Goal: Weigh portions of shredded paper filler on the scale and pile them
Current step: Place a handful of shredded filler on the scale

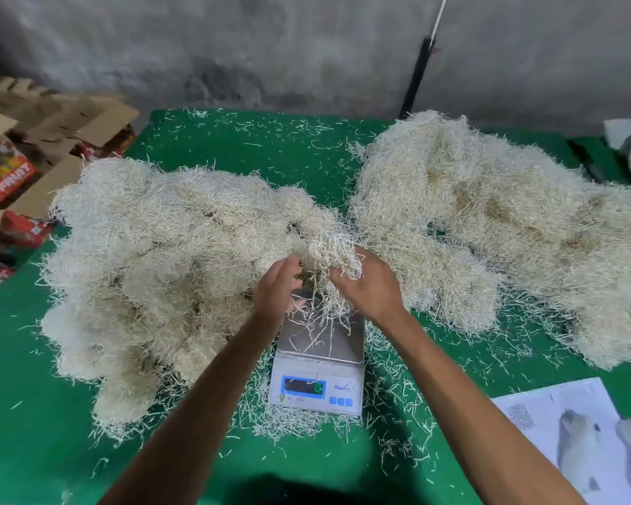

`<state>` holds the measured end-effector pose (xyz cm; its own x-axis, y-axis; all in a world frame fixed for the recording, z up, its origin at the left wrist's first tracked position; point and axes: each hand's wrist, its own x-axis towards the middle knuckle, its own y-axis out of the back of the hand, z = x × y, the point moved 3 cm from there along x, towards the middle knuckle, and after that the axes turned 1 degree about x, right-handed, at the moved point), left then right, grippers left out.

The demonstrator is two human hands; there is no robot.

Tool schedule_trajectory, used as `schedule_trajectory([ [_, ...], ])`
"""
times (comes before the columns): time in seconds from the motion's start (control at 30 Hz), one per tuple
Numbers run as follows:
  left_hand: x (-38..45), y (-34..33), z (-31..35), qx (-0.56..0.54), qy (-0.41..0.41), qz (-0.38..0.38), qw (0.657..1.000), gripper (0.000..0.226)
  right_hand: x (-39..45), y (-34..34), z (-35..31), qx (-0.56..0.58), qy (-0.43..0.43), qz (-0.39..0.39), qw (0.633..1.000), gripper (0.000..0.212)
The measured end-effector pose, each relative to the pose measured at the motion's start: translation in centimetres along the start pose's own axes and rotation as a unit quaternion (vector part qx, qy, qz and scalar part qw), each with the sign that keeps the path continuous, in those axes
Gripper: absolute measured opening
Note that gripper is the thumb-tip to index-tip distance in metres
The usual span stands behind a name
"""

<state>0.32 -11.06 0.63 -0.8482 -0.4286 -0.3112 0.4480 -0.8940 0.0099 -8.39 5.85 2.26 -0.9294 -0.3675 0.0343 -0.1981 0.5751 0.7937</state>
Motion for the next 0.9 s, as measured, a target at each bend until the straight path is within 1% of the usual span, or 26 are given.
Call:
schedule_trajectory([
  [0.03,-0.2,1.0,-1.3,-0.008,0.002,0.026,1.000,0.034,-0.1,-0.5,0.1,-0.024,0.017,-0.001,1.000,0.088],
  [0.07,-0.7,1.9,-2.4,-0.026,0.011,0.041,0.999,0.027,-0.4,-1.4,0.2,-0.043,0.038,-0.020,0.998,0.093],
  [0.13,-1.5,3.6,-4.6,-0.032,0.032,0.064,0.997,0.012,-1.2,-3.4,0.7,-0.079,0.072,-0.106,0.989,0.097],
  [0.17,-1.8,4.1,-5.8,-0.029,0.047,0.067,0.996,0.010,-1.7,-4.3,1.2,-0.088,0.076,-0.156,0.981,0.098],
  [0.2,-2.1,4.4,-6.8,-0.032,0.063,0.066,0.995,0.010,-2.2,-4.8,1.8,-0.079,0.061,-0.199,0.975,0.099],
  [0.23,-2.5,4.7,-7.5,-0.036,0.070,0.066,0.995,0.013,-2.6,-5.0,2.5,-0.044,0.028,-0.221,0.974,0.101],
  [0.27,-2.8,5.1,-8.1,-0.036,0.066,0.066,0.995,0.016,-3.0,-4.7,3.0,0.011,-0.012,-0.210,0.978,0.102],
  [0.33,-3.3,5.5,-8.7,-0.030,0.028,0.059,0.997,0.019,-3.6,-3.4,3.4,0.102,-0.069,-0.104,0.987,0.099],
  [0.4,-3.9,5.8,-8.8,-0.038,0.000,0.053,0.998,0.021,-4.3,-2.3,3.7,0.149,-0.092,-0.014,0.984,0.092],
  [0.43,-4.1,5.8,-9.0,-0.039,-0.007,0.056,0.998,0.023,-4.7,-2.0,3.9,0.166,-0.096,0.007,0.981,0.088],
  [0.6,-4.8,5.8,-8.6,0.011,-0.047,0.085,0.995,0.019,-6.4,-2.2,4.6,0.167,-0.117,0.016,0.979,0.077],
  [0.7,-5.3,6.1,-8.6,0.040,-0.057,0.116,0.991,0.024,-7.0,-2.8,5.2,0.153,-0.115,0.036,0.981,0.074],
  [0.83,-5.5,6.4,-8.5,0.076,-0.078,0.089,0.990,0.032,-7.8,-3.6,5.6,0.167,-0.128,0.039,0.977,0.069],
  [0.9,-5.6,6.3,-8.4,0.076,-0.082,0.077,0.991,0.034,-7.9,-3.7,5.9,0.164,-0.135,0.039,0.976,0.068],
])
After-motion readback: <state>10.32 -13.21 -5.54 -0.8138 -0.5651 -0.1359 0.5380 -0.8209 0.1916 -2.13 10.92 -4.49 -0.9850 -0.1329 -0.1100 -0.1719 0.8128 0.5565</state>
